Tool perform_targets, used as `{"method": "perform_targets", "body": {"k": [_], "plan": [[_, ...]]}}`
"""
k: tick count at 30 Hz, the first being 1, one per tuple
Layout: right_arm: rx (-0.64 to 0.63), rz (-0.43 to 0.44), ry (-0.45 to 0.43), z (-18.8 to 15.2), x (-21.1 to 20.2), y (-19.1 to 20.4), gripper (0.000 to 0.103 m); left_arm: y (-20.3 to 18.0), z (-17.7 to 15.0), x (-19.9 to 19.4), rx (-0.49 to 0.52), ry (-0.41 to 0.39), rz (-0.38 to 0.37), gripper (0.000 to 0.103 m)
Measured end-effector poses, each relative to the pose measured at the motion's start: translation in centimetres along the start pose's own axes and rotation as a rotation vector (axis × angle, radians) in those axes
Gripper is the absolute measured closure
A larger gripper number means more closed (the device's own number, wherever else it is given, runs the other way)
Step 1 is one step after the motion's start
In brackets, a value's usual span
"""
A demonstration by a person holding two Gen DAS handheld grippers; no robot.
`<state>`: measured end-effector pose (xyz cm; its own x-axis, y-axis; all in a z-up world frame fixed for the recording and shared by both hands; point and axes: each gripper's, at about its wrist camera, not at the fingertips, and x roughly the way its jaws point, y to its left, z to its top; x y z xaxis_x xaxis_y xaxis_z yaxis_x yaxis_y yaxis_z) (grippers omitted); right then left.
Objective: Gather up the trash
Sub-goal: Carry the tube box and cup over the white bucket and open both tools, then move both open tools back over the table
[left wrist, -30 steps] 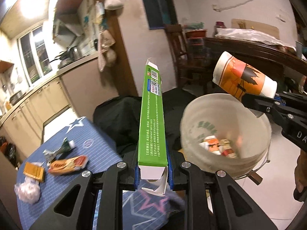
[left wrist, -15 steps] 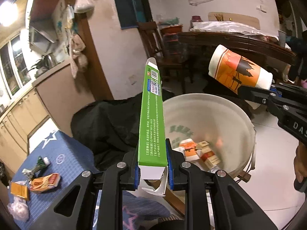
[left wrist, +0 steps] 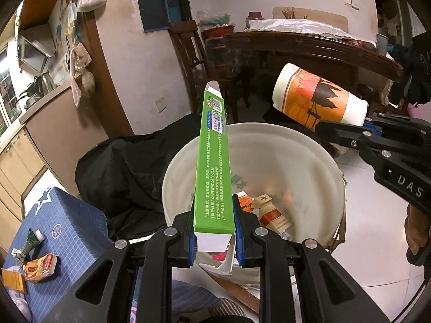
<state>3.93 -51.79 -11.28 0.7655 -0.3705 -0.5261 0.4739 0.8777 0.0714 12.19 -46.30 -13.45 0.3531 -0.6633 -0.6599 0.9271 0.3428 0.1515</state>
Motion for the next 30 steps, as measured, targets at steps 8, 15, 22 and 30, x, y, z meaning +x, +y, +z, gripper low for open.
{"method": "perform_targets", "body": {"k": [8,15,22,30], "plan": [[0.000,0.002,0.041,0.1,1.0,0.0,0.091,0.1,0.5,1.4,-0.002,0.021,0.002,0.070],[0.037,0.014,0.040,-0.3,1.2,-0.9,0.083,0.4,0.4,1.5,-0.008,0.026,0.006,0.068],[0.046,0.027,0.032,-0.4,1.1,-0.9,0.081,0.6,0.4,1.0,-0.015,0.019,0.016,0.068],[0.054,0.027,0.040,-0.6,1.3,-1.1,0.081,1.6,-0.4,0.0,-0.043,0.008,0.041,0.068]]}}
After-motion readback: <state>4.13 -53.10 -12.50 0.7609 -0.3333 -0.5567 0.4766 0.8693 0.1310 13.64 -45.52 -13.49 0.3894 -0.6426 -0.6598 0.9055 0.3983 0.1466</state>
